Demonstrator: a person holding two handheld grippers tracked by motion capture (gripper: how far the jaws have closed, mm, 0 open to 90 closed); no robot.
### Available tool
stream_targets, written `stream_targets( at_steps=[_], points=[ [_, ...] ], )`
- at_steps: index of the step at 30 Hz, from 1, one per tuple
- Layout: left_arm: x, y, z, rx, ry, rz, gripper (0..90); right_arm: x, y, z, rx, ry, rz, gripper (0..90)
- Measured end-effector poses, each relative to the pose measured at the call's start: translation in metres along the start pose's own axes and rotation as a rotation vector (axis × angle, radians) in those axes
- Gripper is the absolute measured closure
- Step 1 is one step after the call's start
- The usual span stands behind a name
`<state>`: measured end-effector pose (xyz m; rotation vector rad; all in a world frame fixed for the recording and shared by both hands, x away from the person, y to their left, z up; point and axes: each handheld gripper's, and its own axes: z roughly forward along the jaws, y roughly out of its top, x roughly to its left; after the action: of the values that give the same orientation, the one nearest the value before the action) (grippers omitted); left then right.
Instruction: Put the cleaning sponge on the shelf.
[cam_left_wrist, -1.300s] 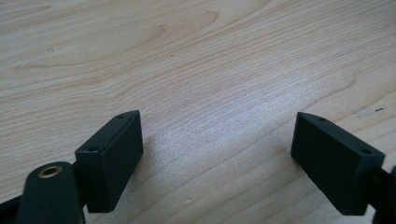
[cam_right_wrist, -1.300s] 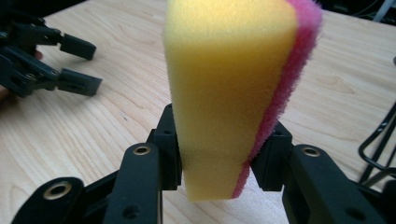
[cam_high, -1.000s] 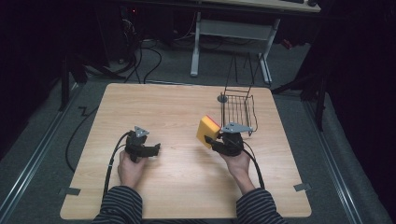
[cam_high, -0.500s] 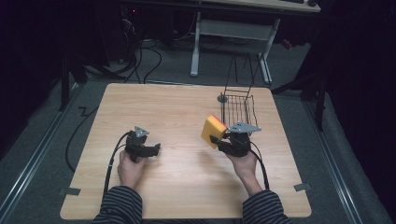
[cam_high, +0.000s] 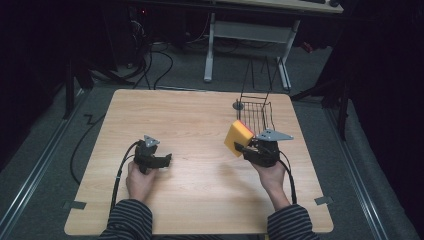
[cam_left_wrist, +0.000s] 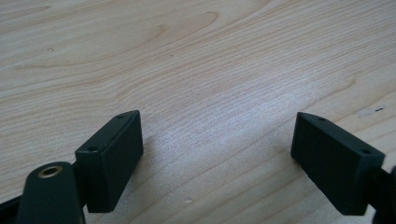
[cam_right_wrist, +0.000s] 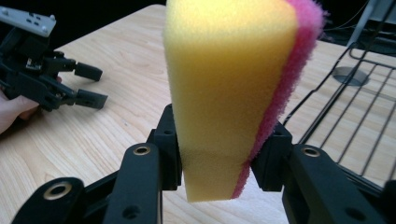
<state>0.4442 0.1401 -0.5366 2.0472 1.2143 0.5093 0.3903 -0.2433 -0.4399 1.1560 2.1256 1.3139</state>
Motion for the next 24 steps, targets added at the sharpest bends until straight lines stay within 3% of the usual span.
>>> stream_targets(
  at_steps=[10, 24],
  points=[
    [0.000, 0.000, 0.000, 0.000, 0.000, 0.000, 17.5, -0.009, 0.007, -0.014, -0.024, -0.030, 0.006, 61.0],
    [0.000, 0.000, 0.000, 0.000, 0.000, 0.000, 17.6, -0.020, 0.015, -0.017, -0.023, -0.071, 0.007, 61.0]
  ],
)
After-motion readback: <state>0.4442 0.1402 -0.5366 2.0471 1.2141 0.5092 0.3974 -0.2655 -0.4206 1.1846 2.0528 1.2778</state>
